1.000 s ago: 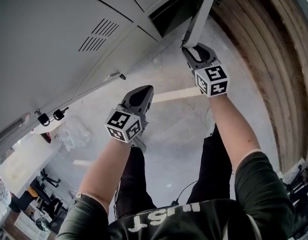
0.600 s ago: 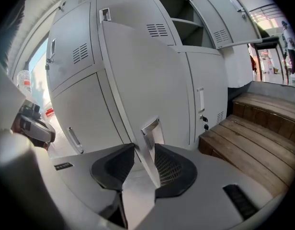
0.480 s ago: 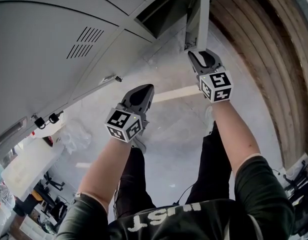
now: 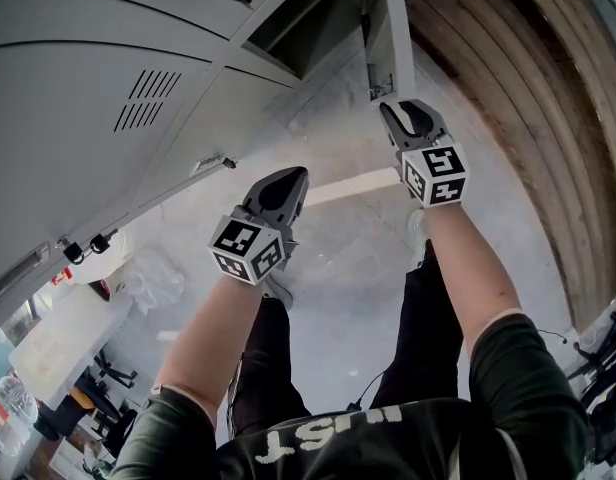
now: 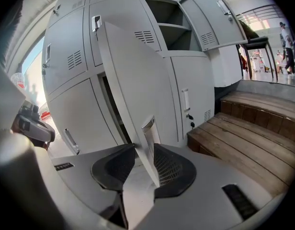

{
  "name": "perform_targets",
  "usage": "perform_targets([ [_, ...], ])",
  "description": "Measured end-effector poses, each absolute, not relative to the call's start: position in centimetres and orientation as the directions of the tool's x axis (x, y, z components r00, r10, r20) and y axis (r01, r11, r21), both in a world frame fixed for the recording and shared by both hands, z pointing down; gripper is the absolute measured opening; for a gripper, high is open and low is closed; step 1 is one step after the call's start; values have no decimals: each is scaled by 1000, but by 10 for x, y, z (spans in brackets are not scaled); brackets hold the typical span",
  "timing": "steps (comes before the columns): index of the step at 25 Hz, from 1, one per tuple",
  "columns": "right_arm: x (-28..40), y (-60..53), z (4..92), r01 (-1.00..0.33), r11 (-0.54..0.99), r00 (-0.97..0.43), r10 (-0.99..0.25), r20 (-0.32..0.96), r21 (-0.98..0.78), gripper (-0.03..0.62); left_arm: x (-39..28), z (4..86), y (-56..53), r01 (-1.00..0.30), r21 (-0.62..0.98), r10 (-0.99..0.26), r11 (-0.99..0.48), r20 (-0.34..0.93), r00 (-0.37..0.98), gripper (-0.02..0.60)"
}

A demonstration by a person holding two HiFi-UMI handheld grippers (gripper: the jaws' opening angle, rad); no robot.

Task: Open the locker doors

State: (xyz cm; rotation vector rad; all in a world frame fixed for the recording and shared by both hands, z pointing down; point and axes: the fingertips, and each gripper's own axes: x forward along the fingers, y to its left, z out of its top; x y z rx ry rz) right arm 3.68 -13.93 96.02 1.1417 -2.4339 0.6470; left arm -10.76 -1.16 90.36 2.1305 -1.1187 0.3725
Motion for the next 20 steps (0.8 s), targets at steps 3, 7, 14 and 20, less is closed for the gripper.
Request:
perform_targets([
  [3, 42, -139, 961, -792, 558, -596, -620, 510, -247, 141, -106, 904, -13, -806, 444, -606, -392, 534, 589, 6],
  [7, 46, -140, 961, -792, 561, -596, -621, 509, -243, 140, -104, 905, -17, -805, 444, -605, -394, 534, 590, 6],
  [14, 57, -140, 962, -799, 551, -587, -628, 511, -240, 135, -102, 907, -22, -800, 450, -600, -397, 533, 597, 6],
  [20, 86, -148, 961, -839, 492, -536, -674, 509, -233, 108, -95, 911, -23, -790, 461, -590, -403, 529, 610, 6],
])
